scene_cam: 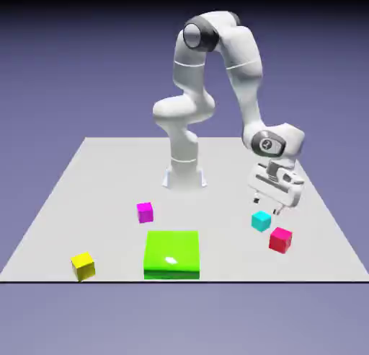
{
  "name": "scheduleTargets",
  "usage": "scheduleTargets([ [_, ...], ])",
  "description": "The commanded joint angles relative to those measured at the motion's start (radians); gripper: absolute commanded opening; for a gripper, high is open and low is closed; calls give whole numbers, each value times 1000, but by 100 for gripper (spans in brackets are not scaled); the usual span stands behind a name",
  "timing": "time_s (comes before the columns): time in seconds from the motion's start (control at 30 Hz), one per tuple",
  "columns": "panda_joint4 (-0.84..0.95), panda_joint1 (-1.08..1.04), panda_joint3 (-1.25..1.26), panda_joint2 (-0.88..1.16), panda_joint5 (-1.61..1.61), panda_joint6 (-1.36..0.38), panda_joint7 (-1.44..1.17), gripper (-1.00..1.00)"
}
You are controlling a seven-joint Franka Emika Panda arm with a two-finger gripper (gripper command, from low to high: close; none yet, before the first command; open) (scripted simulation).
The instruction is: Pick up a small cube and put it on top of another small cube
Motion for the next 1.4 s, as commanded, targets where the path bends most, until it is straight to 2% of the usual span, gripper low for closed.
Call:
scheduleTargets([
  [0.0,10,6,-20,34,-44,14,33,0],
  [0.07,26,14,-49,83,-108,35,81,0],
  [0.1,26,14,-49,83,-108,35,81,-100],
  [0.37,-27,-40,69,-127,195,-66,-107,-100],
  [1.37,810,-1005,-456,267,1383,-567,1167,-100],
])
